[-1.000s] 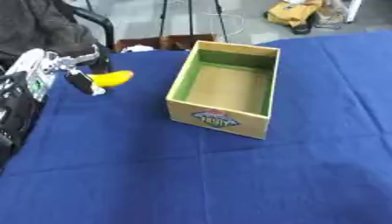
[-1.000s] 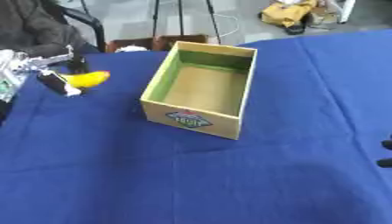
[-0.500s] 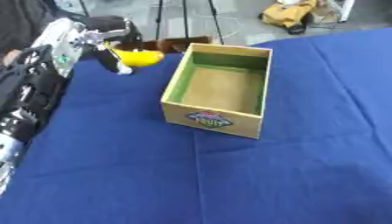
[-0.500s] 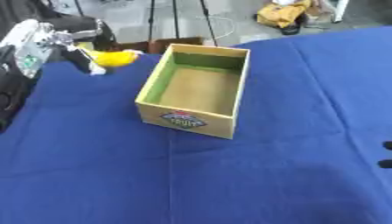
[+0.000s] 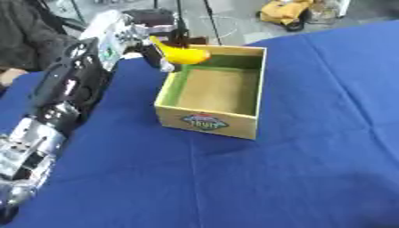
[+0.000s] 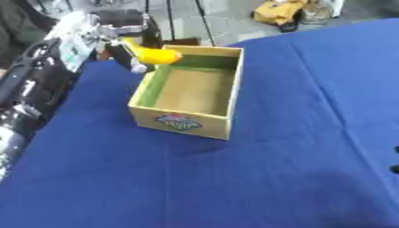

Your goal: Pick up objects on the table and place them in the box.

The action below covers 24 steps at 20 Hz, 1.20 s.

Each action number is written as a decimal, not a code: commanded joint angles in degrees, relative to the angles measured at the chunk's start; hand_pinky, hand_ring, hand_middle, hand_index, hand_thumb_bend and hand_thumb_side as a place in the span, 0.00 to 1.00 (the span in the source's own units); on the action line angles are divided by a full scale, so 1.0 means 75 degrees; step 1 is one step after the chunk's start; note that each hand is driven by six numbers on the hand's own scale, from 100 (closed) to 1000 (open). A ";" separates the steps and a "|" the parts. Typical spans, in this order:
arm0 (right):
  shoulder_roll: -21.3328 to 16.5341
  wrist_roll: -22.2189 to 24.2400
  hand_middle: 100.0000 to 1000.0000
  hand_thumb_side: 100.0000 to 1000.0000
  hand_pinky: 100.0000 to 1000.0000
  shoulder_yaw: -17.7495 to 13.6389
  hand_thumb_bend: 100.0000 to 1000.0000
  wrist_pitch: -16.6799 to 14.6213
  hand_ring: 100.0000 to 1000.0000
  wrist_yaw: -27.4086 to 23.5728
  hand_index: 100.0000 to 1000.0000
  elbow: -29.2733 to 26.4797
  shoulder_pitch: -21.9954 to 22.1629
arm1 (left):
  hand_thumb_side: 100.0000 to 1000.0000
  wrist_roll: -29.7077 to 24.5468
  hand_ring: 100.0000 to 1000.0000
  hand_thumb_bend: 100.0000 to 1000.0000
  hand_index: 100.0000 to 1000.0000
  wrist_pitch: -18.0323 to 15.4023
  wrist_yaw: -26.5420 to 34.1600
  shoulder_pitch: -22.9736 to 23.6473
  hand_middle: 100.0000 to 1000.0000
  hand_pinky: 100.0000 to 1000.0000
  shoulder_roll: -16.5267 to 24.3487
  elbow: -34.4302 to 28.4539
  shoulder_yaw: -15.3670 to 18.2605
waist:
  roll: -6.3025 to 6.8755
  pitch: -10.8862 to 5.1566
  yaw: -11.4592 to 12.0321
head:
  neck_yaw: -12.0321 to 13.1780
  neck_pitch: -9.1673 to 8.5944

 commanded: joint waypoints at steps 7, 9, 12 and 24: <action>-0.0049 0.0065 0.64 0.86 0.52 0.0026 0.00 0.0003 0.70 -0.0031 0.68 -0.0094 -0.0155 | 0.13 -0.0260 0.48 0.16 0.52 -0.0362 -0.0261 0.0367 0.39 0.60 -0.0456 0.0257 -0.0152 | -0.0060 0.0042 -0.0131 | 0.0092 -0.0194; -0.0041 0.0060 0.64 0.86 0.52 0.0021 0.00 0.0002 0.70 -0.0022 0.68 -0.0094 -0.0146 | 0.42 -0.0258 0.58 0.38 0.66 -0.0427 -0.0291 0.0406 0.50 0.65 -0.0498 0.0302 -0.0154 | -0.0069 0.0056 -0.0120 | 0.0086 -0.0191; -0.0033 0.0058 0.64 0.86 0.52 0.0021 0.00 0.0003 0.70 -0.0018 0.68 -0.0095 -0.0137 | 0.58 -0.0213 0.74 0.58 0.81 -0.0531 -0.0323 0.0394 0.68 0.76 -0.0468 0.0248 -0.0142 | -0.0080 0.0049 -0.0089 | 0.0086 -0.0175; 0.0011 -0.0074 0.64 0.85 0.52 -0.0121 0.00 -0.0032 0.70 -0.0027 0.68 -0.0080 0.0061 | 0.56 0.1763 0.75 0.41 0.76 0.0109 0.1938 0.1192 0.64 0.75 0.0576 -0.1932 0.0440 | -0.0286 -0.0080 0.0539 | -0.0248 -0.0064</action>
